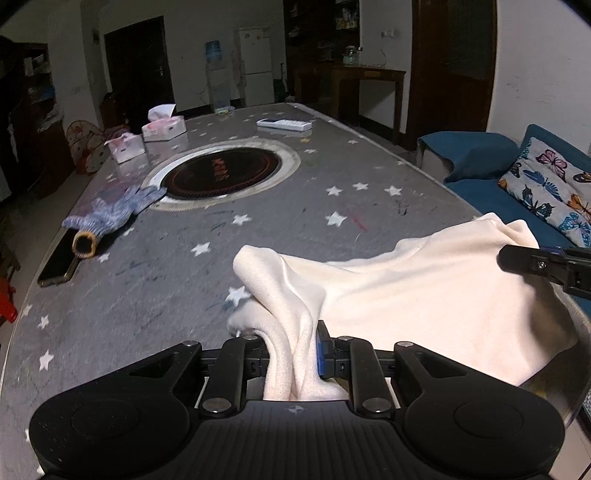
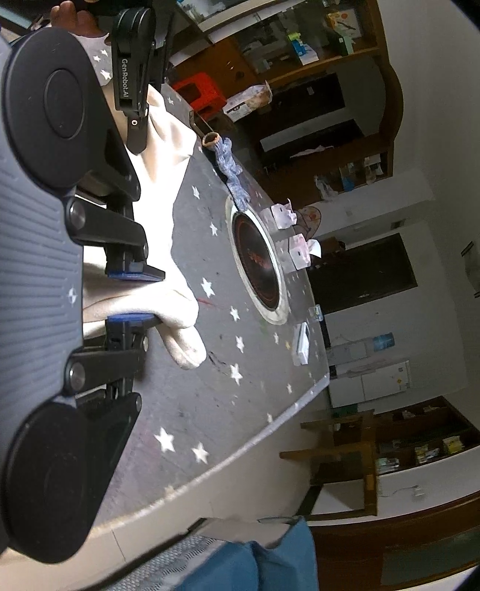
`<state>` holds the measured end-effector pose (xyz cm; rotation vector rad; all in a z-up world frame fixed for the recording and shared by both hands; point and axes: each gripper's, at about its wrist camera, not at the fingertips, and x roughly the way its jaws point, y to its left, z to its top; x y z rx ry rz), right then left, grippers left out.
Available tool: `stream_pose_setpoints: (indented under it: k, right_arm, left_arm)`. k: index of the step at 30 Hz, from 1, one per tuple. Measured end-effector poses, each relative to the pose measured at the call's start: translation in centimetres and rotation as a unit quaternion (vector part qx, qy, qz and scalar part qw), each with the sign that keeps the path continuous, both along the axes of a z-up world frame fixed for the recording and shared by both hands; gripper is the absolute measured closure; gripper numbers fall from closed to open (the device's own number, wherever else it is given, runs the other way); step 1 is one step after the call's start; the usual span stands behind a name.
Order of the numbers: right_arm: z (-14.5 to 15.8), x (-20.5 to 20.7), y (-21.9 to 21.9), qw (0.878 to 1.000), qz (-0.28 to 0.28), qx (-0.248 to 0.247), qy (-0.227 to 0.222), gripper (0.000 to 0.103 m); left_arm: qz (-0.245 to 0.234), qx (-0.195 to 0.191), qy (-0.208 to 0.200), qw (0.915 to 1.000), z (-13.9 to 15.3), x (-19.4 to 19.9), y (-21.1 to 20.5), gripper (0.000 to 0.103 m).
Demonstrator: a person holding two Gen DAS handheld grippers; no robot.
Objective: Fold clothes
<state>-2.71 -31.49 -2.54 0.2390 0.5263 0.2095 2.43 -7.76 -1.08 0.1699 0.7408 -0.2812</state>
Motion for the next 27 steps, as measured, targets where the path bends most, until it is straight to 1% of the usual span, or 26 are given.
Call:
stream_pose_setpoints:
  k: [14, 18, 27]
  right_arm:
    - [3.6, 1.4, -2.6, 0.998, -0.011, -0.056, -0.037, 0.088]
    - [4.3, 2.2, -3.2, 0.996, -0.012, -0.075, -0.041, 0.088]
    - [5.3, 5.2, -4.7, 0.993, -0.011, -0.110, -0.046, 0.088]
  left_arm:
    - [-0.028, 0.001, -0.024, 0.9993, 2.4, 2.2, -3.9, 0.084]
    - [-0.027, -0.001, -0.027, 0.9993, 2.7, 3.3, -5.0, 0.084]
    - [-0.023, 0.011, -0.031, 0.9992, 3.0, 6.0, -7.5, 0.083]
